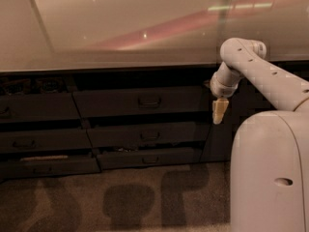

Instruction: Open top drawer

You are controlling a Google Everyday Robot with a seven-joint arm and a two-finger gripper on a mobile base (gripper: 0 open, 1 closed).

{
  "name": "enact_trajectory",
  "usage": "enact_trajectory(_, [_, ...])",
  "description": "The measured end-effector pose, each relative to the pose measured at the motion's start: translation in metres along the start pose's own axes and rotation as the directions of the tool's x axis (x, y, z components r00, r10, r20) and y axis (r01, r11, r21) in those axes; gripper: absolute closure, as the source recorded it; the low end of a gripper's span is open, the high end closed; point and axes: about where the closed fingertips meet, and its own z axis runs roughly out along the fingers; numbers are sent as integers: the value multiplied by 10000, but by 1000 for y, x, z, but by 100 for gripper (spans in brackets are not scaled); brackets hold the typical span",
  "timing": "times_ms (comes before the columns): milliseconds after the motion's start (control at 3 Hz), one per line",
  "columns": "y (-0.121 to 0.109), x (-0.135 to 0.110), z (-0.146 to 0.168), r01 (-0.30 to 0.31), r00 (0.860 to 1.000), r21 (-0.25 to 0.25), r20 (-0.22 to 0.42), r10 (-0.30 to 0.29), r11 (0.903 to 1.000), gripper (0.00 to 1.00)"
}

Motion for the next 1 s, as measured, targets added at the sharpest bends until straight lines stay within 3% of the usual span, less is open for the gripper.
enact_trajectory(1000, [0, 0, 0, 0, 10000, -1, 0, 0, 10000, 66])
